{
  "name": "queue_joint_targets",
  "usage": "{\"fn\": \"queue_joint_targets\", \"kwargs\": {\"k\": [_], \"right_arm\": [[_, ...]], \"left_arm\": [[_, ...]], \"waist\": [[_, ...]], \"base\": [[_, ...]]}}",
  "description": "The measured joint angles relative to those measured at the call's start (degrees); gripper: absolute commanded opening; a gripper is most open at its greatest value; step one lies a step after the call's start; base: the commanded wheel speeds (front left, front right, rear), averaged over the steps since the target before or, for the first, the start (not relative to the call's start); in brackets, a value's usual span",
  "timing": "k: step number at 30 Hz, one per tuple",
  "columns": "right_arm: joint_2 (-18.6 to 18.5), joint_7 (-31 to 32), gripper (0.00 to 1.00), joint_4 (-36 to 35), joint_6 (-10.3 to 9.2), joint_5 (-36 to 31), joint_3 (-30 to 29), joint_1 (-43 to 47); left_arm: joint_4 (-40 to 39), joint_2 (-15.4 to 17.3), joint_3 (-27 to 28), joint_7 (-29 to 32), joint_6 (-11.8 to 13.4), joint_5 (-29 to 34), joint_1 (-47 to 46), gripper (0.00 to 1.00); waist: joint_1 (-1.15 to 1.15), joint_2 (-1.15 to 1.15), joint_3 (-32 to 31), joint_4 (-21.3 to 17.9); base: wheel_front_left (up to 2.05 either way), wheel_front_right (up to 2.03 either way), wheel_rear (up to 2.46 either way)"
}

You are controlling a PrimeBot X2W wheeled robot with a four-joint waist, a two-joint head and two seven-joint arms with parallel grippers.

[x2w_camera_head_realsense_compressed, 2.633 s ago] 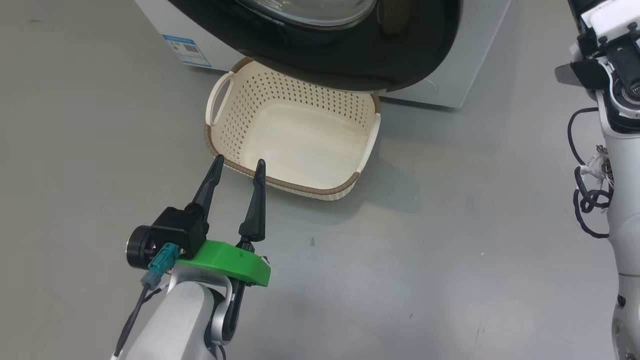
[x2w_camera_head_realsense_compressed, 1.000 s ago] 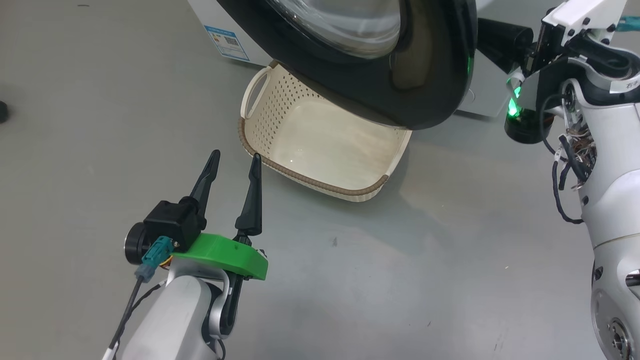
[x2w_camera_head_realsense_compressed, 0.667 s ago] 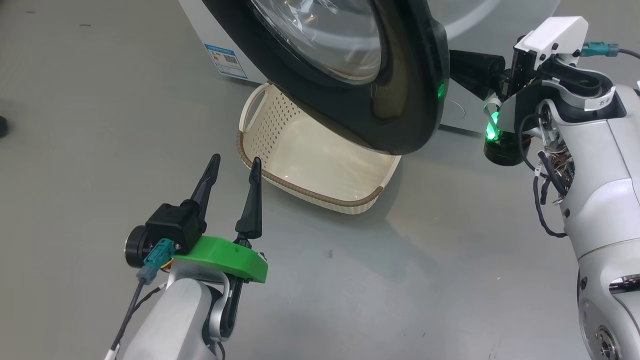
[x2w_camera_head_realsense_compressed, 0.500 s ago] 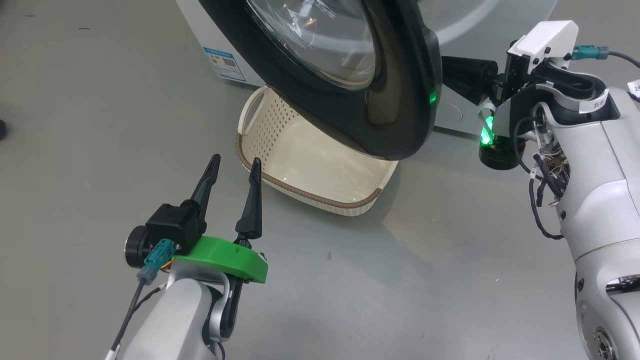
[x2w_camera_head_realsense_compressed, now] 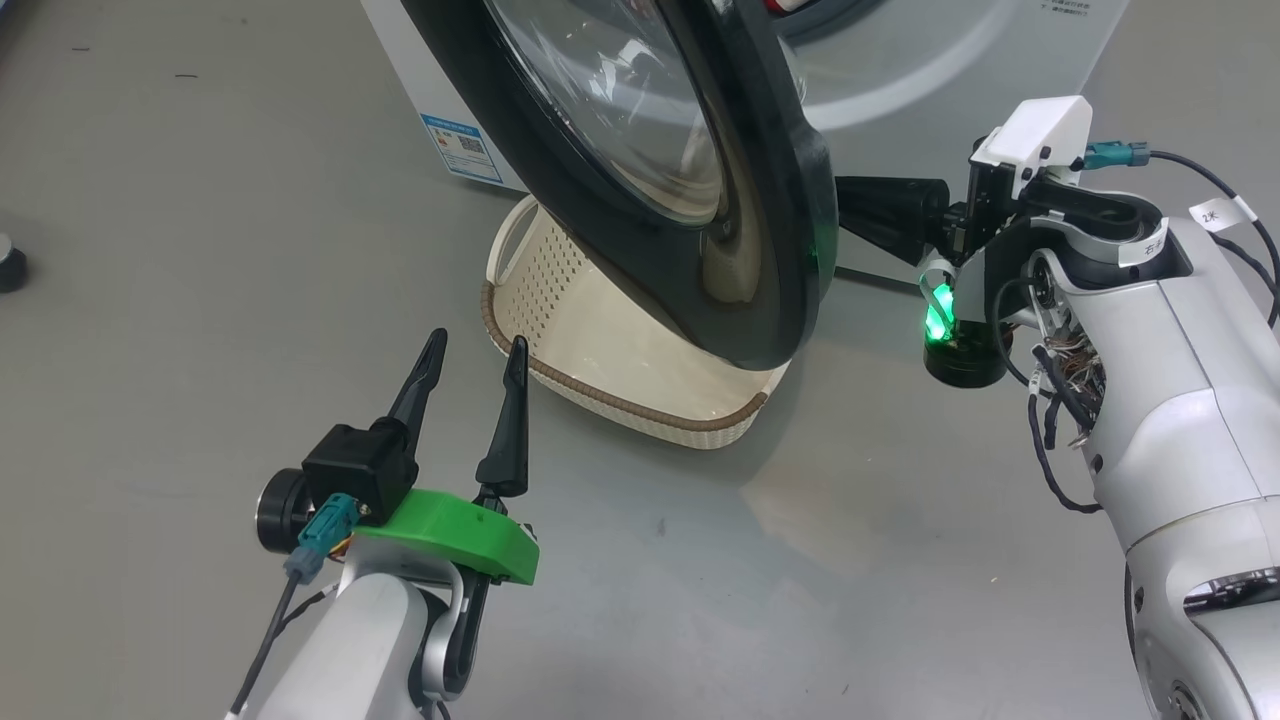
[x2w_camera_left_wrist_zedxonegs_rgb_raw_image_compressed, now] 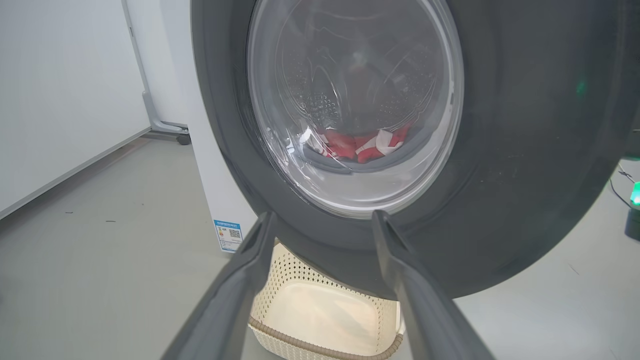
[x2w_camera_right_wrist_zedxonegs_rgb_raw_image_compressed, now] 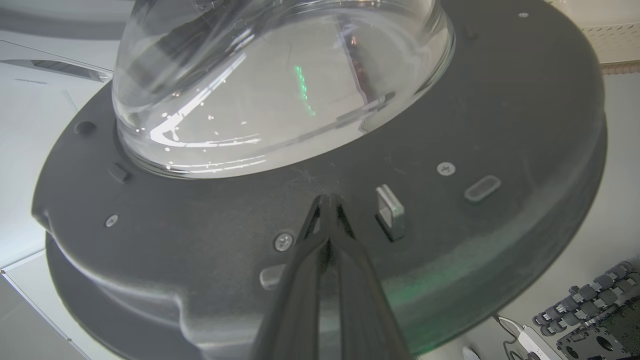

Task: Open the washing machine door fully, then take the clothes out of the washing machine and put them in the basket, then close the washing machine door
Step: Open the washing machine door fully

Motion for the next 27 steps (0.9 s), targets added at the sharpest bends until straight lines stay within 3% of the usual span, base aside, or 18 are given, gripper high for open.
{"fn": "queue_joint_targets", "kwargs": {"k": [7,27], "right_arm": [[0.09,1.79,0.00,0.01,0.00,1.53,1.99,0.32],[0.00,3.94,0.00,-4.39,0.00,14.36,14.33,4.05]], "left_arm": [[-0.02,0.00,-0.05,0.00,0.00,0.01,0.19,1.00],[-0.01,0.00,-0.89,0.00,0.00,0.43,0.74,1.00]], "waist": [[0.00,0.00,-0.54,0.31],[0.00,0.00,-1.05,1.82]], "base": [[0.00,0.00,0.00],[0.00,0.00,0.00]]}}
